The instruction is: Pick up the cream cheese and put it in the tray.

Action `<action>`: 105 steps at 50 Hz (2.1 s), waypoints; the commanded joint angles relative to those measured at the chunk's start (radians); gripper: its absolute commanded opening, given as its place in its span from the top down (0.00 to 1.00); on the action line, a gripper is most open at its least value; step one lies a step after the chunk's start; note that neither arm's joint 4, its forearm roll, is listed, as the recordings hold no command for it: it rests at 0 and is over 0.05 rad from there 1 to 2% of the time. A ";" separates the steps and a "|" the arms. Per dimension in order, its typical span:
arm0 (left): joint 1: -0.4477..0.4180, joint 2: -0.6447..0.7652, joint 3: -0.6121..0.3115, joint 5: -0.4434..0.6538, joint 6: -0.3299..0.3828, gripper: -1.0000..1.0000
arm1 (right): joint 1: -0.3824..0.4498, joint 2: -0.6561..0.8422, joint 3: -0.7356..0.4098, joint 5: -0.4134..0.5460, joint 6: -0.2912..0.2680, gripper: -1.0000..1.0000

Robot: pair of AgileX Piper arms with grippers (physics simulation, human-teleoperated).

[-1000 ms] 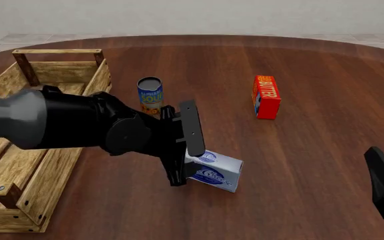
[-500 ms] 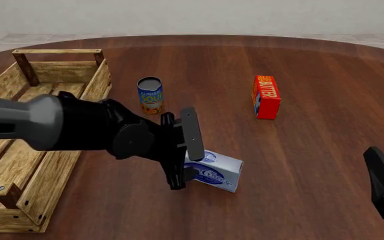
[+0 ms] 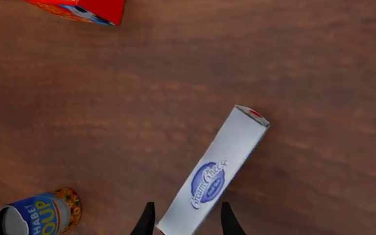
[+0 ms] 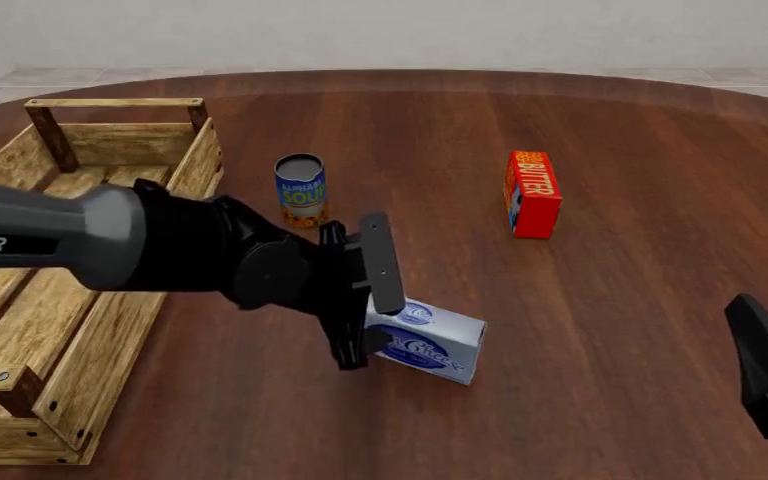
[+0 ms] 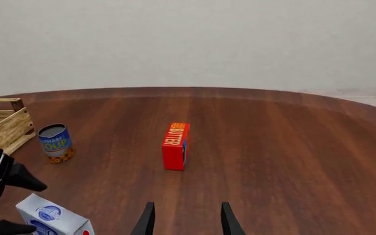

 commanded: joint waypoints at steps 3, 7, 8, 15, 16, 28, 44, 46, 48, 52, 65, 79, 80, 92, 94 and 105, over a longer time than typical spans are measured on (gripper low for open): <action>0.014 0.028 -0.010 -0.009 0.006 0.00 | 0.002 -0.002 0.000 0.004 0.003 0.00; 0.013 0.033 -0.011 -0.011 0.003 0.00 | 0.003 -0.001 0.000 0.004 0.005 0.00; 0.012 0.033 -0.009 -0.011 0.004 0.00 | 0.003 -0.007 0.000 0.010 0.005 0.00; 0.011 0.047 -0.008 -0.018 0.002 0.00 | 0.003 0.008 -0.001 -0.002 0.005 0.00; 0.012 0.051 -0.005 -0.021 0.006 0.00 | 0.002 -0.002 0.000 0.006 0.006 0.00; -0.006 0.070 0.000 -0.017 -0.019 0.00 | 0.002 0.012 -0.001 -0.005 0.010 0.00; -0.007 0.076 0.011 -0.011 -0.030 0.00 | 0.003 0.028 0.000 -0.019 0.008 0.00; -0.009 0.078 0.015 -0.012 -0.033 0.00 | 0.003 0.027 0.000 -0.019 0.008 0.00; -0.014 0.075 0.025 -0.016 -0.032 1.00 | 0.003 0.027 0.000 -0.020 0.008 0.00; -0.014 0.070 0.029 -0.022 -0.028 1.00 | 0.004 0.028 0.000 -0.020 0.007 0.00; -0.019 0.029 0.048 -0.009 -0.031 1.00 | 0.005 0.032 0.000 -0.023 0.004 0.00; 0.022 -0.047 0.045 0.007 -0.096 1.00 | 0.009 0.031 0.000 -0.019 0.000 0.00; 0.014 -0.056 0.054 0.005 -0.091 1.00 | 0.009 0.030 0.000 -0.018 0.000 0.00; 0.004 -0.142 0.093 -0.006 -0.179 1.00 | 0.010 0.033 0.000 -0.019 -0.002 0.00; 0.021 -0.154 0.105 -0.021 -0.173 1.00 | 0.009 0.029 0.000 -0.016 -0.003 0.00; 0.022 -0.215 0.117 -0.013 -0.241 1.00 | 0.010 0.028 0.000 -0.014 -0.003 0.00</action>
